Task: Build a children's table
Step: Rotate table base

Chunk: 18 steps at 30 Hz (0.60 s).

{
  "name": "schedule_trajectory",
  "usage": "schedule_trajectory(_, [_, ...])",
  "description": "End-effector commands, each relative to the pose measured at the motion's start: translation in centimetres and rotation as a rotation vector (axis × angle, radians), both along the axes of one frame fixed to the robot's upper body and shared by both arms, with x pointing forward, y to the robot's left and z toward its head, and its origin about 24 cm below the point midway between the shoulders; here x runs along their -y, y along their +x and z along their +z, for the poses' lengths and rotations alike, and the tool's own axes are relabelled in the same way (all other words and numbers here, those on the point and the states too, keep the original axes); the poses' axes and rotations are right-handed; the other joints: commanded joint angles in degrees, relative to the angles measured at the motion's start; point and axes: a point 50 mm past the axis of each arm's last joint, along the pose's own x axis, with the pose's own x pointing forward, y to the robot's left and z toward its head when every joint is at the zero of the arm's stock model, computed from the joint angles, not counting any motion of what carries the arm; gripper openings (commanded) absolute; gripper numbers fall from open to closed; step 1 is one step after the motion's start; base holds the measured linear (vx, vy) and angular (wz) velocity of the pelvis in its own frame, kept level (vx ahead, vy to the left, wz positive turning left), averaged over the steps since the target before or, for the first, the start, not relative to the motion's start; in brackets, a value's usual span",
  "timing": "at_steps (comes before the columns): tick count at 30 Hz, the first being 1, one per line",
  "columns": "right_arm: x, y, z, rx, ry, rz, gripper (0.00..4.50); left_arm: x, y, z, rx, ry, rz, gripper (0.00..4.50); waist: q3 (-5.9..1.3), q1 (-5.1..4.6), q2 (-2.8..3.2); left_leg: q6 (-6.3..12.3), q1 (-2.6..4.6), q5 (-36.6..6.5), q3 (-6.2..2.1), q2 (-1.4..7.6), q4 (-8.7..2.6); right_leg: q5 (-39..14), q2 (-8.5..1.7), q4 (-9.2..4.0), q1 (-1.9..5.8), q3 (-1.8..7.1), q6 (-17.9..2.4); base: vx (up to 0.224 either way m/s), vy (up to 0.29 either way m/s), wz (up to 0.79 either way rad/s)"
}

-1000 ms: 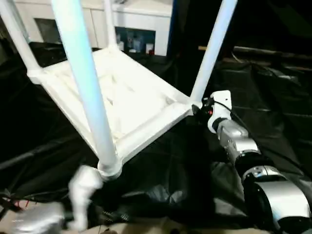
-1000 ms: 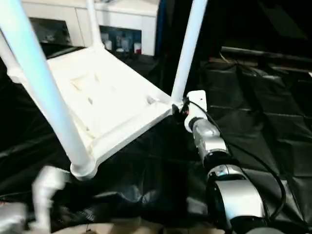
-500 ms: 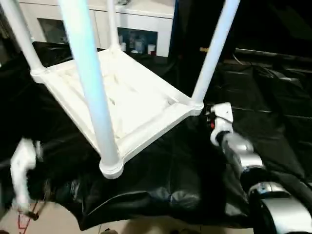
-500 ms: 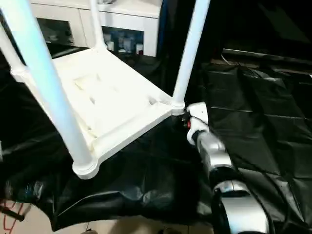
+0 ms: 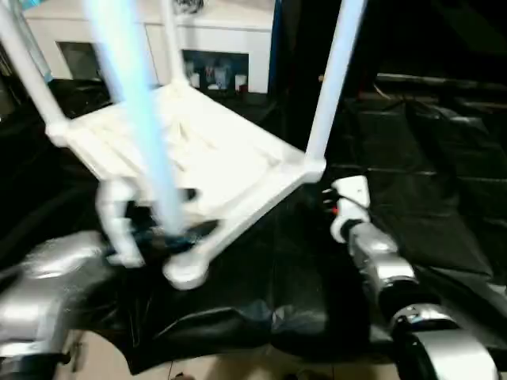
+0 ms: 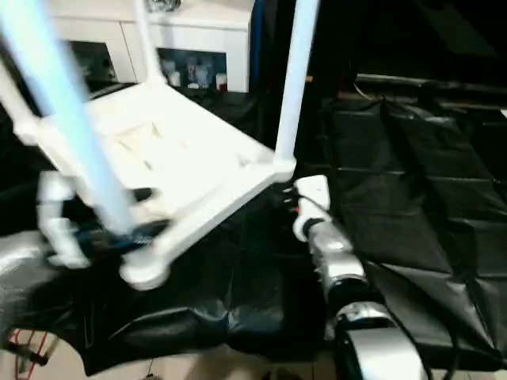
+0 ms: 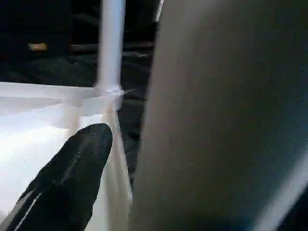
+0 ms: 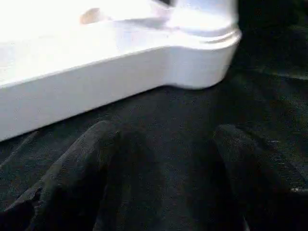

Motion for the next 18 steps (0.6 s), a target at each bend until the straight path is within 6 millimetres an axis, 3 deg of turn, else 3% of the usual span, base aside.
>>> schedule_trajectory(1, [-0.7, 0.2, 0.3, 0.001, -0.008, 0.025, 3.68, 1.0, 0.1, 0.3, 0.002, -0.003, -0.04, 4.46, -3.84, 0.11, 0.79, -0.14, -0.25, -14.9, 1.24, -1.38, -3.76, -16.1, -1.6, -4.29, 3.25, 0.75, -10.4, 0.0, 0.0, 0.0])
schedule_trajectory(2, [-1.3, 0.2, 0.2, -0.003, -0.005, 0.038, 3.68, 1.8, 0.0, 0.3, -0.012, -0.021, -0.072, 4.46, -3.78, 0.04, 0.84, -0.13, -0.3, -15.4, 1.22, -1.39, -3.8, -16.3, -1.57, -4.27, 3.24, 0.72, -10.4, 0.0, 0.0, 0.0])
schedule_trajectory(3, [-2.0, 0.2, 0.1, -0.009, -0.004, 0.061, 3.68, 2.7, -0.2, 0.3, -0.024, -0.036, -0.105, 4.46, -3.78, 0.06, 0.35, -0.03, -0.3, -15.5, 1.22, -1.35, -3.85, -16.6, -1.59, -4.29, 3.27, 0.69, -10.4, 0.0, 0.0, 0.0])
schedule_trajectory(4, [-2.2, 0.2, 0.1, -0.01, -0.005, 0.069, 3.68, 3.0, -0.2, 0.3, -0.029, -0.04, -0.116, 4.46, -3.78, 0.05, 0.51, -0.1, -0.23, -15.6, 1.23, -1.29, -3.83, -16.7, -1.61, -4.21, 3.19, 0.71, -10.5, 0.0, 0.0, 0.0])
schedule_trajectory(7, [-3.5, 0.1, 0.1, -0.015, -0.005, 0.118, 3.68, 4.7, -0.6, 0.1, -0.044, -0.054, -0.179, 4.46, -3.7, 0.05, 0.36, 0.11, -0.36, -15.7, 1.24, -1.29, -3.85, -17.5, -1.72, -4.35, 3.16, 0.76, -10.2, 0.0, 0.0, 0.0])
schedule_trajectory(9, [-4.0, 0.1, 0.2, -0.014, -0.001, 0.139, 3.68, 5.7, -0.6, 0.1, -0.046, -0.065, -0.207, 4.46, -3.75, 0.12, -0.06, 0.28, -0.51, -14.4, 1.27, -1.25, -3.87, -16.5, -1.75, -4.22, 3.33, 0.85, -9.9, 0.0, 0.0, 0.0])
schedule_trajectory(10, [-4.3, 0.2, 0.2, -0.014, 0.001, 0.148, 3.68, 6.3, -0.6, 0.1, -0.046, -0.074, -0.219, 4.46, -3.75, 0.17, 0.1, 0.23, -0.5, -14.4, 1.22, -1.28, -3.86, -16.4, -1.76, -4.19, 3.33, 0.8, -9.8, 0.0, 0.0, 0.0])
schedule_trajectory(11, [-4.7, 0.2, 0.3, -0.014, 0.001, 0.16, 3.68, 7.4, -0.4, 0.1, -0.051, -0.088, -0.235, 4.46, -3.82, 0.1, -0.28, 0.3, -0.46, -14.2, 1.32, -1.23, -3.8, -15.9, -1.73, -4.26, 3.36, 0.81, -9.9, 0.0, 0.0, 0.0])
schedule_trajectory(12, [-4.7, 0.2, 0.3, -0.014, 0.001, 0.161, 3.68, 7.5, -0.4, 0.1, -0.051, -0.089, -0.235, 4.46, -3.84, 0.2, -0.09, 0.33, -0.54, -13.5, 1.32, -1.3, -3.77, -15.0, -1.72, -4.1, 3.43, 0.84, -10.0, 0.0, 0.0, 0.0])
schedule_trajectory(14, [-5.5, 0.0, 0.2, -0.016, 0.003, 0.185, 3.68, 9.6, 0.2, -0.2, -0.059, -0.081, -0.259, 4.46, -3.82, 0.05, -0.22, 0.54, -0.6, -13.0, 1.37, -1.31, -3.74, -14.4, -1.69, -4.2, 3.48, 0.83, -9.9, 0.0, 0.0, 0.0])
schedule_trajectory(15, [-5.7, -0.1, 0.1, -0.017, 0.003, 0.188, 3.68, 10.5, 0.4, -0.2, -0.063, -0.064, -0.282, 4.46, -3.88, 0.16, 0.31, 0.5, -0.47, -12.9, 1.34, -1.41, -3.64, -14.3, -1.74, -4.14, 3.46, 0.85, -9.9, 0.0, 0.0, 0.0])
schedule_trajectory(18, [-5.6, -0.2, 0.0, -0.018, 0.005, 0.184, 3.68, 11.3, 1.2, -0.1, -0.022, -0.068, -0.249, 4.46, -4.06, -0.29, -0.36, 0.8, -0.97, -11.5, 1.27, -1.49, -3.57, -12.4, -1.88, -4.04, 4.02, 0.86, -10.0, 0.0, 0.0, 0.0])
